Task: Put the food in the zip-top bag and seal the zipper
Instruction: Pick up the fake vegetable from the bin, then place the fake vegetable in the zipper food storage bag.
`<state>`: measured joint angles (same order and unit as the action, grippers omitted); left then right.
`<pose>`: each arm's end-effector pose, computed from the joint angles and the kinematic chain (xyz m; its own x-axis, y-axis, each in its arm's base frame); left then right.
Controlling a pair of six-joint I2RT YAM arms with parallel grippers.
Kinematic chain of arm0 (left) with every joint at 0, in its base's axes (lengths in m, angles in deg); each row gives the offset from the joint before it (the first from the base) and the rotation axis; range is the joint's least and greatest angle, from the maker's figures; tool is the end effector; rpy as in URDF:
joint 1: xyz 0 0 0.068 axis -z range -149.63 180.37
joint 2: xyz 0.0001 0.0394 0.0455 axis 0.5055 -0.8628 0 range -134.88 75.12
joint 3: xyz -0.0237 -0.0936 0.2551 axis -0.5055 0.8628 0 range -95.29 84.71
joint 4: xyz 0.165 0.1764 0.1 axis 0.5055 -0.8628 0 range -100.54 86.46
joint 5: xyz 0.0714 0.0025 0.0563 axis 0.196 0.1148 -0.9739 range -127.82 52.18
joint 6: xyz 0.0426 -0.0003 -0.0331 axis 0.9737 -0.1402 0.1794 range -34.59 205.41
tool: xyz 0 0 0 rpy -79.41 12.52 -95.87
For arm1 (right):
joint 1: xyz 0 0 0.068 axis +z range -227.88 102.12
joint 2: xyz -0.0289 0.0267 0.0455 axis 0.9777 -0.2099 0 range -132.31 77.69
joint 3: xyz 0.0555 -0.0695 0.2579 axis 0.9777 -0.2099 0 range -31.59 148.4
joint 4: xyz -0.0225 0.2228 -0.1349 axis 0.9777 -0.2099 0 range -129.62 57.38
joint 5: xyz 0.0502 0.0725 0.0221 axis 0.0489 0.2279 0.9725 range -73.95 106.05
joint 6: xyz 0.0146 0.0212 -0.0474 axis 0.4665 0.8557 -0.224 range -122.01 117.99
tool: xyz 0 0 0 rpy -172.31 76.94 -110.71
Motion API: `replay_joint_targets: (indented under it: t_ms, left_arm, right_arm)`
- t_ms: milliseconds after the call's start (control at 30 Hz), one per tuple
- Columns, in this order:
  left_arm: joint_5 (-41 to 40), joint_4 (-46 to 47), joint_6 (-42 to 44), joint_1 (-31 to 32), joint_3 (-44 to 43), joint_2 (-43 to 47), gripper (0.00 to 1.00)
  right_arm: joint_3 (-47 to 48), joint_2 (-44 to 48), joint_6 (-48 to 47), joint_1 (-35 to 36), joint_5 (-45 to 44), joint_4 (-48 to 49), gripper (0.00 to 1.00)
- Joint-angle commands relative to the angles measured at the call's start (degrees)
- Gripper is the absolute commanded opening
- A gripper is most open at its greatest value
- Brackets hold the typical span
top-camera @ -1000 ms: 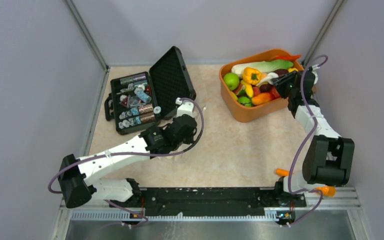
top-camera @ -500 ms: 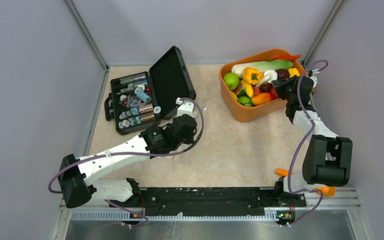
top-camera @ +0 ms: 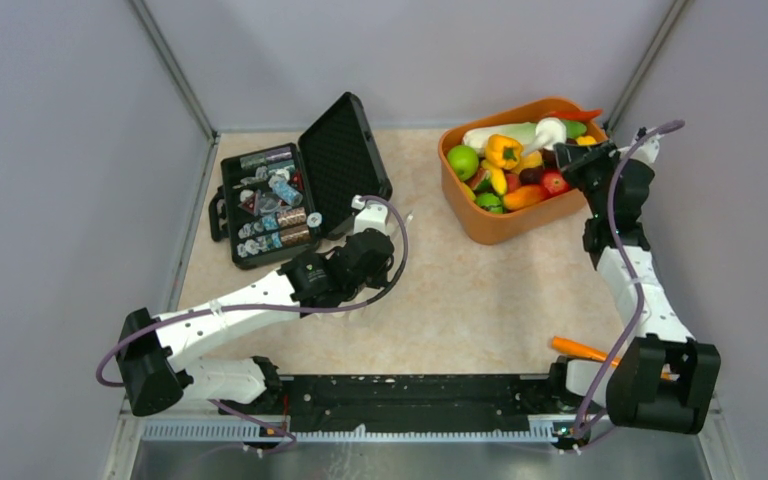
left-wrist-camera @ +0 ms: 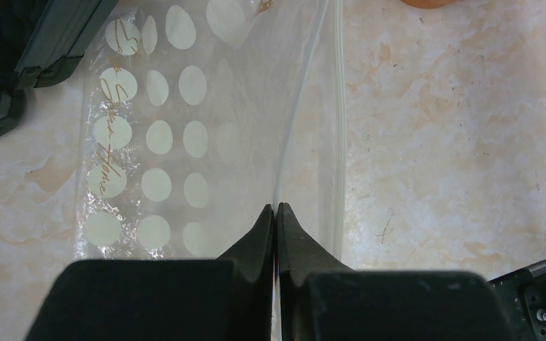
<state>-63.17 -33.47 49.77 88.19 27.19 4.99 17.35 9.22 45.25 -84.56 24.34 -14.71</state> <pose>0.1518 -0.2125 0.2951 -0.6404 0.0291 -0.7675 0.2753 0.9416 -0.1940 0.2819 -0.0279 0.3306 -0.0396 0.7364 -0.6754 0.0016 0.6759 0.7370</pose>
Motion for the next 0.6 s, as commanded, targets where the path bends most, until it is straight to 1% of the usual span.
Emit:
replay_joint_targets:
  t_ms: [0, 100, 167, 233, 300, 433, 500, 567]
  left_arm:
    - [-0.61, 2.48, -0.05, -0.17, 0.39, 0.61, 0.0]
    - [-0.35, 2.59, 0.08, -0.19, 0.24, 0.36, 0.0]
    - [-0.42, 2.68, 0.21, -0.25, 0.06, 0.15, 0.0]
    - [-0.32, 2.69, 0.37, -0.25, -0.17, -0.07, 0.0]
    - [-0.4, 2.57, 0.39, -0.25, -0.38, -0.18, 0.0]
    - [0.45, 3.26, 0.38, -0.52, -0.93, -0.22, 0.0]
    - [1.29, 3.47, 0.73, -0.59, -1.38, -0.5, 0.0]
    - [2.06, 3.48, 0.96, -0.73, -1.9, -0.96, 0.0]
  right_arm:
    - [-0.42, 4.08, -2.82, -0.53, 9.52, 0.31, 0.0]
    - [-0.43, 6.89, -3.18, 0.29, 17.97, -0.02, 0.0]
    - [-0.12, 9.09, -5.27, 2.59, 20.02, -2.63, 0.0]
    - [-0.27, 11.13, -8.37, 5.9, 20.15, -5.5, 0.0]
    - [-1.81, 12.95, -8.83, 9.83, 19.75, -6.49, 0.0]
    - [-7.55, 16.2, -9.35, 17.06, 21.49, -2.41, 0.0]
    - [-10.1, 17.56, -10.61, 20.97, 19.12, -1.22, 0.0]
    - [-13.16, 18.69, -10.27, 23.63, 17.07, 2.19, 0.0]
